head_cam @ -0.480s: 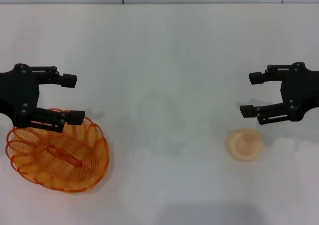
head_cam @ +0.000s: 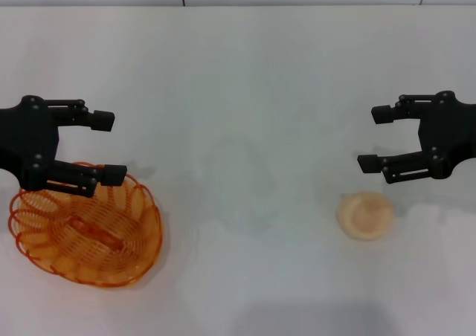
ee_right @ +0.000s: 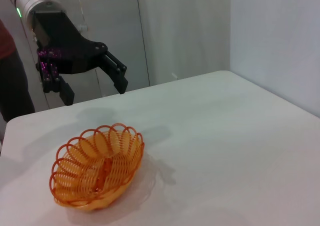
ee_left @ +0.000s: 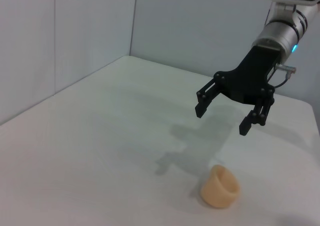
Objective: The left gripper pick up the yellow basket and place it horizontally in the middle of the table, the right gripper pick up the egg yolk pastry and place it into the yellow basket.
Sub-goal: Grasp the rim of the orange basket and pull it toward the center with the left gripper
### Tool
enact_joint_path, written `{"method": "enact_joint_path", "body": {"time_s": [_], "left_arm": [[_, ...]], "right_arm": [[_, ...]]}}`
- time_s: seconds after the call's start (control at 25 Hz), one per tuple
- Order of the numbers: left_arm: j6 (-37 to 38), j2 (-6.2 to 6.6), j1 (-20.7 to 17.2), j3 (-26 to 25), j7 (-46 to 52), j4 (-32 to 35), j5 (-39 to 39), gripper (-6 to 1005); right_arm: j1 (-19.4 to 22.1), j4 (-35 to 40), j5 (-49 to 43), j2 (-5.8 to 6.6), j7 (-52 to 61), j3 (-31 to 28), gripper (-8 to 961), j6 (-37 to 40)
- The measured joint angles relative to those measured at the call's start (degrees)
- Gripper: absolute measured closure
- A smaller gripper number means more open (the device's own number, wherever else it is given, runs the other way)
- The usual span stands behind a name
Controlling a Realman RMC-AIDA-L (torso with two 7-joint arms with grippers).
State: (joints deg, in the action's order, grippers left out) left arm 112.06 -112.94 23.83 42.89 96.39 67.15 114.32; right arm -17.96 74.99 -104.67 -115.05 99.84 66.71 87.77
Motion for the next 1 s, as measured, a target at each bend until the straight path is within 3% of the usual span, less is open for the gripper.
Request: {"method": "enact_joint_path", "body": {"time_s": [0.2, 0.32, 0.6, 0.8, 1.0], "left_arm": [[-0.2, 0.12, 0.3, 0.0, 0.7, 0.0, 1.1, 120], [-0.2, 1.17, 1.5, -0.1, 3.5, 0.0, 3.5, 121], [-0.2, 3.24, 5.1, -0.6, 12.1, 1.7, 14.8, 125], [0.1, 3.63, 6.0, -0.6, 16.1, 5.7, 24.3, 127], [0.1, 4.88, 6.2, -0.6, 18.5, 6.4, 29.2, 130]], "right_arm": [[-0.6, -0.3, 0.0, -0.06, 0.0, 0.0, 119, -0.3], [-0.6, -0.4, 0.0, -0.08, 0.0, 0.0, 119, -0.6], [-0.6, -0.5, 0.5, -0.15, 0.1, 0.0, 119, -0.8], [-0.6, -0.5, 0.7, -0.18, 0.1, 0.1, 119, -0.8], [-0.6, -0.6, 0.7, -0.18, 0.1, 0.1, 120, -1.1]]}}
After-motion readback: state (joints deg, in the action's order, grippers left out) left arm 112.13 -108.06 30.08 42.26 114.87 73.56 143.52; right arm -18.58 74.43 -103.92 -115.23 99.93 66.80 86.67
